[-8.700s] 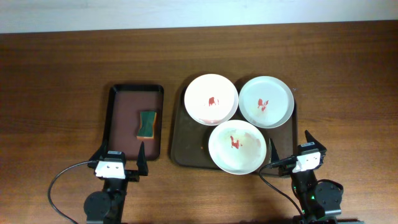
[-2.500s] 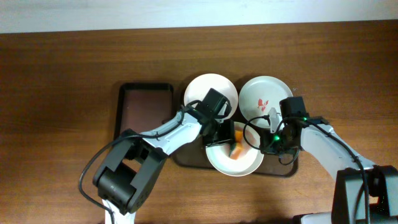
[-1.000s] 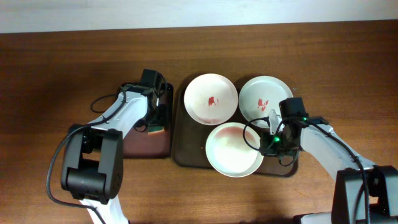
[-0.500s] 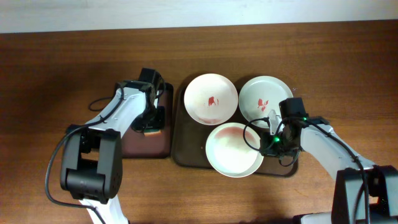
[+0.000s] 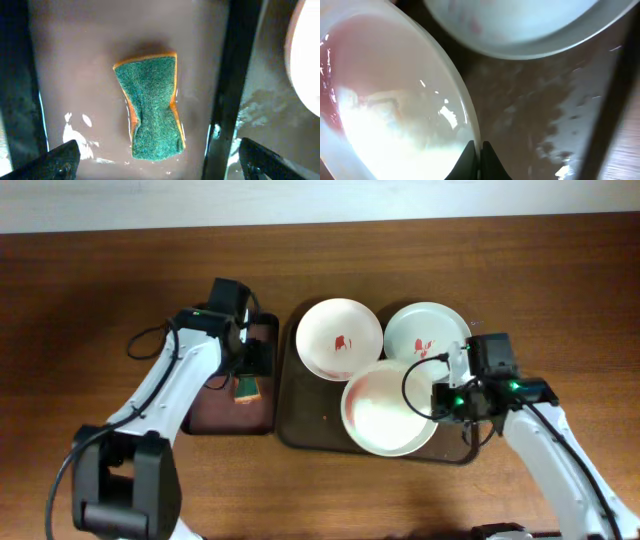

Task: Clean dirty plates on tray and stack at the side
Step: 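Lift the cleaned front plate with the right gripper and place it right of tray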

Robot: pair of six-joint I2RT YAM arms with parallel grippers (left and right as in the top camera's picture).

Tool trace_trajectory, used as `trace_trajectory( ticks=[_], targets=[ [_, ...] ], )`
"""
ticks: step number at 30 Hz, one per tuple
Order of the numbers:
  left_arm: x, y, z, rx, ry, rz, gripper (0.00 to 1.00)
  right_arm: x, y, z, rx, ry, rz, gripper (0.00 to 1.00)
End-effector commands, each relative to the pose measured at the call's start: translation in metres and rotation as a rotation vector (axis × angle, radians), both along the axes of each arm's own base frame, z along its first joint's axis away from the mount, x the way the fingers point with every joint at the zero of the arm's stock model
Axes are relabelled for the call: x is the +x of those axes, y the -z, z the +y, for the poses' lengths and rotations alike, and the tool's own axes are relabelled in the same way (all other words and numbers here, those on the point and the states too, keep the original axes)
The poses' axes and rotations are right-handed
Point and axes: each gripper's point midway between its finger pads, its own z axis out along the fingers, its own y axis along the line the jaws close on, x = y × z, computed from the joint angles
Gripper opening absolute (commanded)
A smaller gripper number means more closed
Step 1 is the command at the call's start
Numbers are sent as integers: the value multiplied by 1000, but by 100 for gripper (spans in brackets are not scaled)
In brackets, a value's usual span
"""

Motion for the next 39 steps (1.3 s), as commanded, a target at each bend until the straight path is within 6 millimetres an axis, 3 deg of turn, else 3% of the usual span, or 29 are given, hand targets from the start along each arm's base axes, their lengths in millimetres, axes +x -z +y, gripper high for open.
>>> trace_trajectory(
  ticks=[1,3,6,10,15,18,26,27,28,29,31,33,35,37,39],
  targets=[
    [5,-11,-1,-16,-6,-30,99,21,-41,-21,-124,40,-158,4],
    [5,-11,-1,-16,-5,-30,99,35,-64,-36,-238,78,-230,4],
    [5,-11,-1,-16,-5,-30,100,45,-93,-36,-485,67,-332,4],
    [5,-11,-1,-16,-5,-31,99,40,-120,-6,-750,-19,-470,4],
    [6,-11,-1,-17,-5,-34,100,32,-136,26,-926,-99,-579,4],
    [6,-11,-1,-17,-5,-34,100,30,-145,31,-1004,-97,-623,4],
    [6,-11,-1,-17,-5,-34,100,30,-148,27,-1006,-54,-639,4],
    [6,-11,-1,-17,-5,-34,100,33,-141,28,-934,-29,-621,4],
    [5,-11,-1,-18,-5,-34,100,37,-117,29,-756,-4,-538,4],
    [5,-11,-2,-21,-4,-32,100,39,-107,26,-667,34,-489,4],
    [5,-11,-2,-20,-4,-30,100,45,-93,5,-535,152,-404,4],
    [4,-11,-2,-20,-4,-28,100,50,-73,-39,-320,301,-260,4],
    [4,-11,-2,-20,-4,-28,100,50,-67,-75,-185,425,-204,4],
    [4,-11,-2,-20,-4,-28,100,42,-66,-124,-73,593,-178,4],
    [4,-11,-2,-20,-4,-28,100,21,-65,-186,-37,797,-167,4]
  ],
)
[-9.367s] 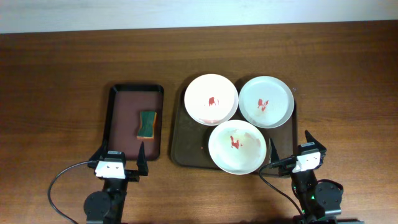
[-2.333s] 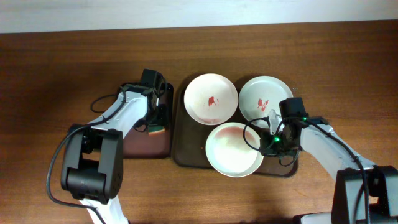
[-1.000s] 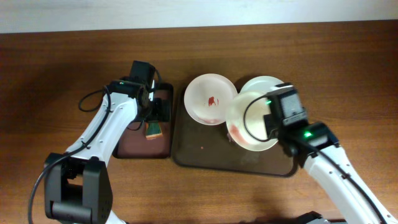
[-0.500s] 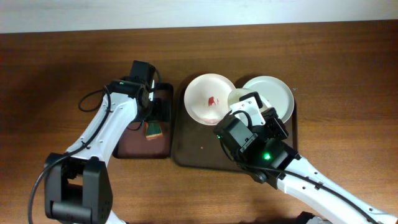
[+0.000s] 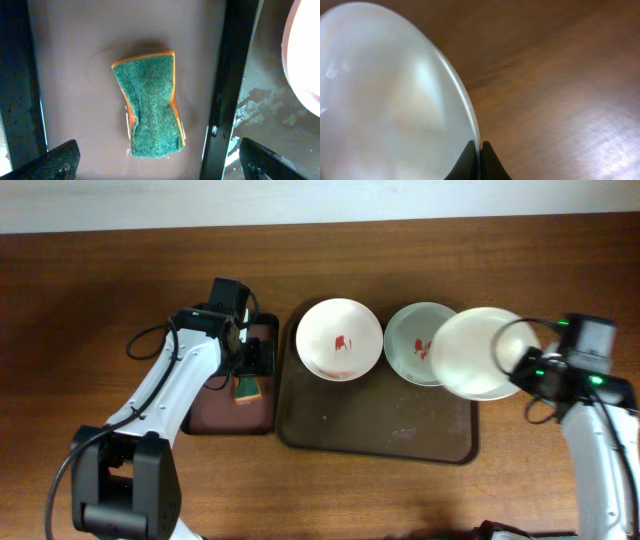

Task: Clean dirty plates on tray and stack at the side
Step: 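Lift the cleaned front plate with the right gripper and place it right of tray, then grip the rim of the left plate with the right gripper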

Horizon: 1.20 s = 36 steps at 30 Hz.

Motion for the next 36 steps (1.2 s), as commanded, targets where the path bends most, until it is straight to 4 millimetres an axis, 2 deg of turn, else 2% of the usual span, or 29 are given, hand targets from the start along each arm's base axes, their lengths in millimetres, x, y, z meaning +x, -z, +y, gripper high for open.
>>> trace_trajectory(
  ticks=[1,2,4,8,9,11,12,13,15,17,20,22,24,25,27,29,33,34,35,36],
  targets=[
    [5,-9,-1,-14,-5,-26,100,-15,0,-47,96,166,-40,4],
    [5,-9,-1,-14,-5,-26,100,-24,10,-66,109,231,-17,4],
    [5,-9,-1,-14,-5,-26,100,-32,31,-87,140,294,21,4],
    [3,-8,-1,-13,-5,-20,100,-9,76,-109,208,273,8,4],
    [3,-8,-1,-13,-5,-19,100,-5,80,-113,200,274,1,4],
    [3,-8,-1,-13,-5,-19,100,4,77,-121,174,270,-38,4],
    [3,-8,-1,-13,-5,-19,99,7,75,-121,172,262,-54,39],
    [3,-8,-1,-13,-5,-19,100,13,73,-114,206,230,-79,47],
    [3,-8,-1,-13,-5,-20,100,32,67,-75,293,56,-120,53],
    [3,-8,0,-12,-5,-19,100,49,57,-29,310,-120,-124,53],
    [3,-8,0,-12,-5,-19,100,73,32,67,292,-451,-94,53],
    [3,-8,0,-12,-5,-19,100,76,31,127,299,-610,-72,53],
    [3,-8,-1,-13,-5,-20,100,70,43,187,298,-758,-19,53],
    [3,-8,-1,-13,-5,-20,100,67,47,203,309,-780,-3,52],
    [3,-8,-1,-13,-5,-20,100,70,54,231,330,-777,3,47],
    [3,-8,-1,-13,-5,-19,100,73,76,248,320,-694,54,46],
    [3,-8,-1,-13,-5,-19,100,73,111,267,315,-650,112,46],
    [3,-8,-1,-13,-5,-19,100,71,121,267,317,-625,139,43],
    [3,-8,-1,-13,-5,-19,100,70,129,265,320,-596,162,33],
    [3,-8,-1,-13,-5,-19,100,70,132,265,322,-597,163,18]
  ],
)
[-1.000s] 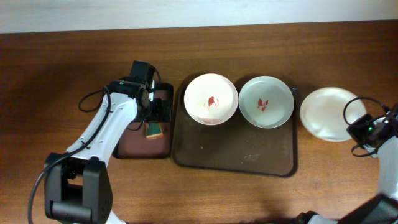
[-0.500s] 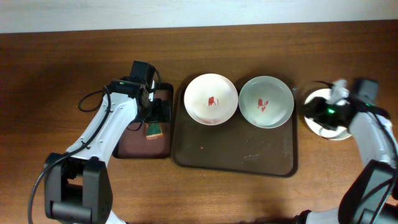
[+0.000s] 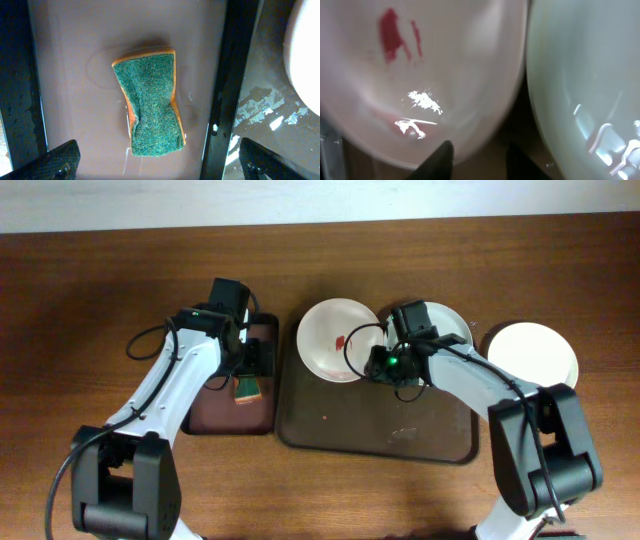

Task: Clean dirty plates on tray and stack at the side
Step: 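Grip the rim of the left plate with the right gripper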

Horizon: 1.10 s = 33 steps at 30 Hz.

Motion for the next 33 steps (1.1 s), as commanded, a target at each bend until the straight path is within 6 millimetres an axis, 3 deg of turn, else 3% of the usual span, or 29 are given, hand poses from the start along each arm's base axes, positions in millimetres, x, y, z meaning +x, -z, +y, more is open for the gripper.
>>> trace_trajectory(
  ticks=[1,5,9,11,14,18,19,20,21,24,25,31,32,33],
  targets=[
    [5,-9,-1,-14,-5,-24,100,4,7,0,-17,35,13,14],
    [4,-9,-1,-14,-5,-24,100,-10,3,-4,-34,15,55,4],
    [4,-7,-1,-14,-5,-25,100,-37,0,-13,-82,-48,131,4],
    [5,4,-1,-15,-18,-23,100,-39,1,-14,-91,-63,134,4],
    [3,20,6,3,-140,5,86,-41,1,-14,-92,-63,139,4],
    [-6,58,8,11,-286,98,86,-43,2,-15,-95,-63,148,4],
    [-5,62,8,13,-286,100,80,-43,2,-15,-95,-63,148,4],
    [-2,65,8,11,-286,95,58,-43,2,-15,-95,-63,148,4],
    [0,65,7,8,-286,87,45,-43,2,-15,-95,-63,148,4],
    [1,69,7,9,-286,87,6,-43,2,-15,-95,-63,148,4],
    [1,69,7,9,-286,87,0,-43,2,-15,-95,-63,148,4],
    [-6,76,8,22,-285,125,1,-43,2,-15,-96,-63,151,4],
    [-10,83,9,30,-286,145,14,-43,2,-15,-96,-63,151,4],
    [-13,87,10,34,-286,159,14,-43,2,-15,-96,-63,151,4]
  ],
)
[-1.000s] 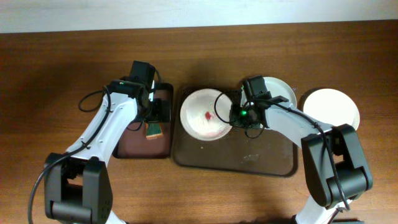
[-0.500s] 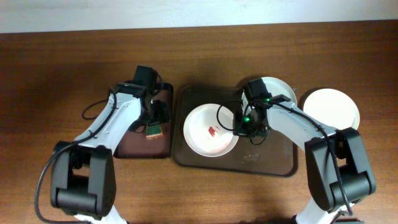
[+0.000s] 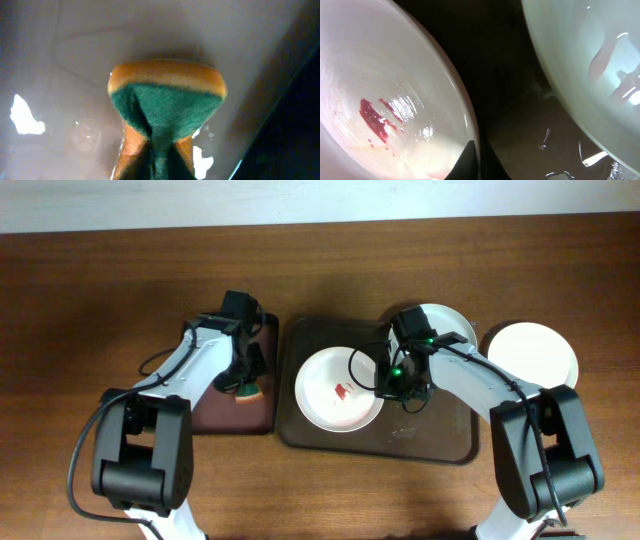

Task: Clean dirty plates on tray and stack at the side
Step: 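Grip the rim of the left plate with the right gripper, then lift the sponge with the left gripper and scrub the left plate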

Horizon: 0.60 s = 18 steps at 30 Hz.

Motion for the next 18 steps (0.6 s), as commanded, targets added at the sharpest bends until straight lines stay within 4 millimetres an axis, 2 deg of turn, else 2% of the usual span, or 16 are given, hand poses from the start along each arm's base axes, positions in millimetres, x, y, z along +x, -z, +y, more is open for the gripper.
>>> trace_trajectory(
  ticks=[1,2,3,5,7,9,13,15,18],
  targets=[
    [-16,24,7,28,-2,85,14,1,-6,0,-17,-17,-21,4],
    [-15,24,7,27,-2,82,10,1,-6,0,-17,-17,-21,4],
    [-15,23,6,24,-2,81,0,1,-6,0,-17,-17,-20,4],
    [-3,-2,3,12,7,20,0,0,-6,0,-17,-18,-20,4],
    [11,-40,2,2,27,-97,0,1,-6,0,-17,-17,-20,4],
    [15,-70,1,1,103,-180,0,1,-6,0,-17,-17,-21,4],
    [23,-106,3,6,128,-303,0,1,-6,0,-17,-17,-20,4],
    [29,-117,9,40,114,-350,0,1,-6,0,-17,-17,-21,4],
    [36,-122,9,45,108,-385,0,1,-6,0,-18,-17,-21,4]
  ],
)
